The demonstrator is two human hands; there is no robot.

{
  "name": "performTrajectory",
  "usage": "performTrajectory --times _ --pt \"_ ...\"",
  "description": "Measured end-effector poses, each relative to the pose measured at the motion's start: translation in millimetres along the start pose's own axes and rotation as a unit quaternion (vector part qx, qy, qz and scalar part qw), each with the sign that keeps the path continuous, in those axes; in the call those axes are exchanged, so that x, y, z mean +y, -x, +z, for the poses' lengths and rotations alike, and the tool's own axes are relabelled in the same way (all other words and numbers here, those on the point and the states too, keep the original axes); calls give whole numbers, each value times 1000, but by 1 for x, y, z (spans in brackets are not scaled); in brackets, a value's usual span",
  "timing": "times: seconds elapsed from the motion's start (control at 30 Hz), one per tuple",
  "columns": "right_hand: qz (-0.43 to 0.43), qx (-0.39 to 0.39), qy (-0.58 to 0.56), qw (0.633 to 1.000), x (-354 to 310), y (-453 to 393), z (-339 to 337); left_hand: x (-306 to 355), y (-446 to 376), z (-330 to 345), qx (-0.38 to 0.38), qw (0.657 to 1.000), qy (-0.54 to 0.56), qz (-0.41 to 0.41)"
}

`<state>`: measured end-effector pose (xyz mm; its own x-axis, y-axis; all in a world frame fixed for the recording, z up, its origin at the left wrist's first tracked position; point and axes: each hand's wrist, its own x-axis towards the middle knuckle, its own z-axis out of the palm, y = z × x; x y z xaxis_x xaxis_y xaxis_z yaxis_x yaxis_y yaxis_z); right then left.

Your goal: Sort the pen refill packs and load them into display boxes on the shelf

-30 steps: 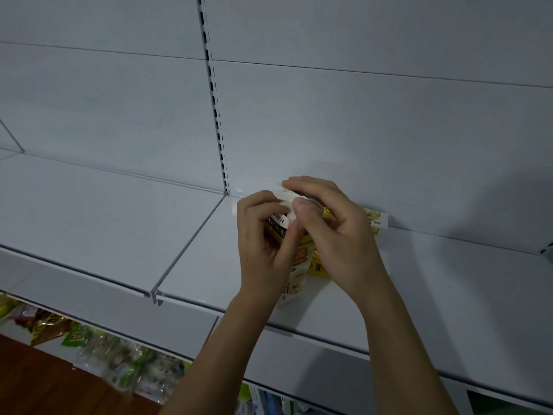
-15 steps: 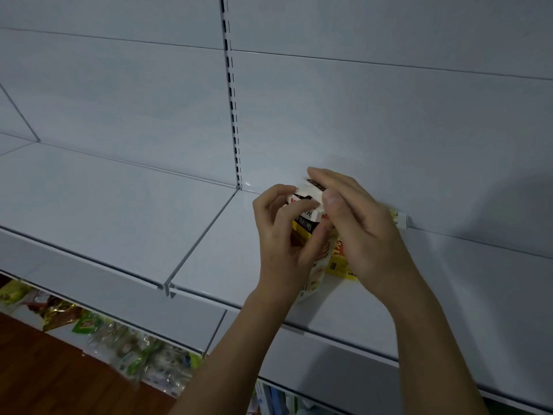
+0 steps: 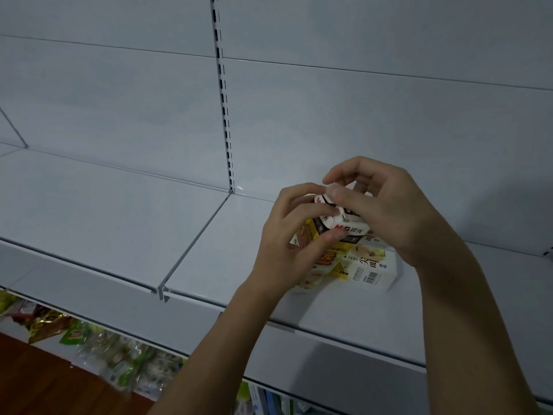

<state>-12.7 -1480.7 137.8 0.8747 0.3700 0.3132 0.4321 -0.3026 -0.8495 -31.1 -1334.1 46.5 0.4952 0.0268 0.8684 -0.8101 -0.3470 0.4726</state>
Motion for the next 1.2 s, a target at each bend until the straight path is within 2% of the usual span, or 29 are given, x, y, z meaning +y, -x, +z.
performTrajectory --times 0.4,0.53,0.67,0.93,1.2 --pt "60 30 -51 996 -4 12 -23 -3 6 26 -1 999 4 46" --pt "48 46 20 998 -3 10 -29 -4 6 31 -3 999 2 51" --pt "23 3 83 996 -8 12 -36 -4 7 32 -6 999 2 43" --pt "53 -12 29 998 -7 9 -36 -3 4 34 -6 998 -16 61" --pt "77 -1 43 996 -8 8 -37 0 5 39 20 998 10 63"
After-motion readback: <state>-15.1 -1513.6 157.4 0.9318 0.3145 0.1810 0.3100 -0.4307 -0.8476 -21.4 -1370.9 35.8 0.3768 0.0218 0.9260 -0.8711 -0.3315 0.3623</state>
